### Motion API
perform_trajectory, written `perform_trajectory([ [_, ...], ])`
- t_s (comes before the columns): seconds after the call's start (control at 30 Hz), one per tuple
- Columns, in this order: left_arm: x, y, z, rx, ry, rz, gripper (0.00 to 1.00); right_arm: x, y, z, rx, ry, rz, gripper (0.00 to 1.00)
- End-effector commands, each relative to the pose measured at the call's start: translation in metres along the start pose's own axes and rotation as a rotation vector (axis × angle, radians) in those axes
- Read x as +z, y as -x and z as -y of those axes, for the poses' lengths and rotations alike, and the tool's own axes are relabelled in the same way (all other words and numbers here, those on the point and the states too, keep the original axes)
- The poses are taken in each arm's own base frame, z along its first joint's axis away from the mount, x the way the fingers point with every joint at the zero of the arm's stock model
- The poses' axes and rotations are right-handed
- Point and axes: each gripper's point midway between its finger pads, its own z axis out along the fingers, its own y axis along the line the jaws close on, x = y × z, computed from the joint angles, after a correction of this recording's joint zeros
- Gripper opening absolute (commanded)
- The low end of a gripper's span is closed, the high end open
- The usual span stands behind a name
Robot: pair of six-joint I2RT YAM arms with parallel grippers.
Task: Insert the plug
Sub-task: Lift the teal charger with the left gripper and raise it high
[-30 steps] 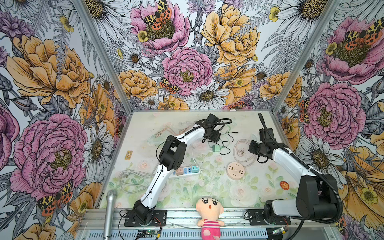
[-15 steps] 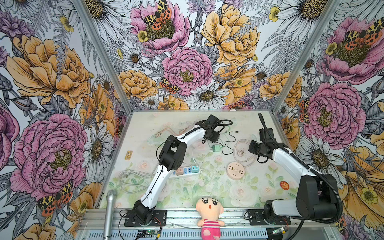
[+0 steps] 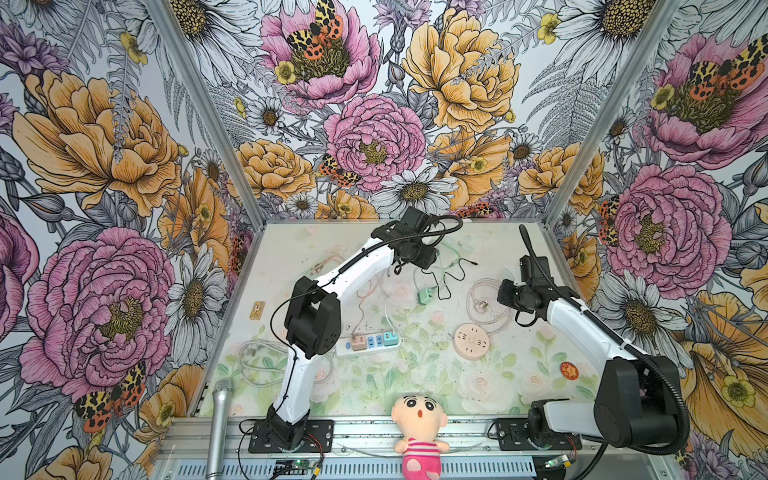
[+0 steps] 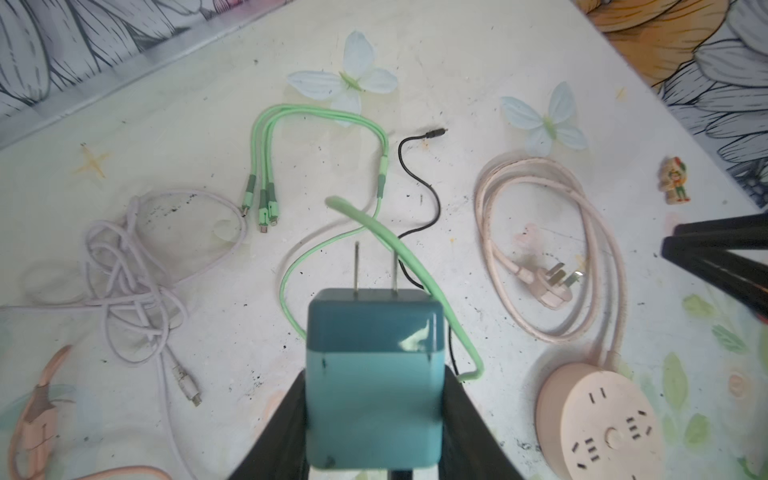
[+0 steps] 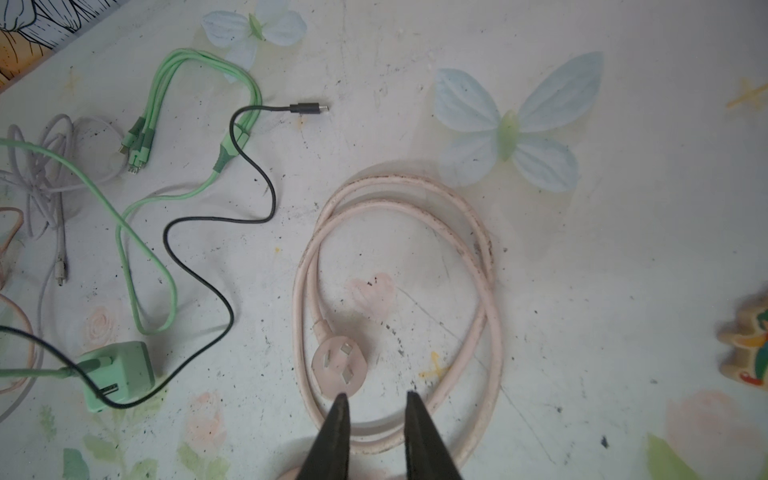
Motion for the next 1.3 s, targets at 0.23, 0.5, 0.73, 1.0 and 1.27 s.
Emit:
perform_trajectory([
  [0.23, -0.073, 0.026, 0.004, -0.018, 0.017, 0.107, 0.21, -0.015, 0.009, -0.013, 0.003, 0.038, 0.049, 0.24],
  [0.5, -0.070, 0.029, 0.006, -0.022, 0.016, 0.104, 0.21, -0.018, 0.007, -0.017, 0.003, 0.052, 0.053, 0.23],
  [0.73, -0.066, 0.051, 0.000, -0.070, 0.063, 0.150, 0.21, -0.015, 0.008, -0.070, -0.056, 0.163, 0.032, 0.23],
  [1.0, -0.099, 0.089, 0.005, -0.066, 0.048, 0.243, 0.22, 0.000, -0.012, -0.129, -0.147, 0.262, -0.004, 0.23],
  [1.27, -0.107, 0.091, -0.007, -0.075, 0.050, 0.246, 0.23, 0.022, -0.028, -0.144, -0.170, 0.273, -0.055, 0.23],
])
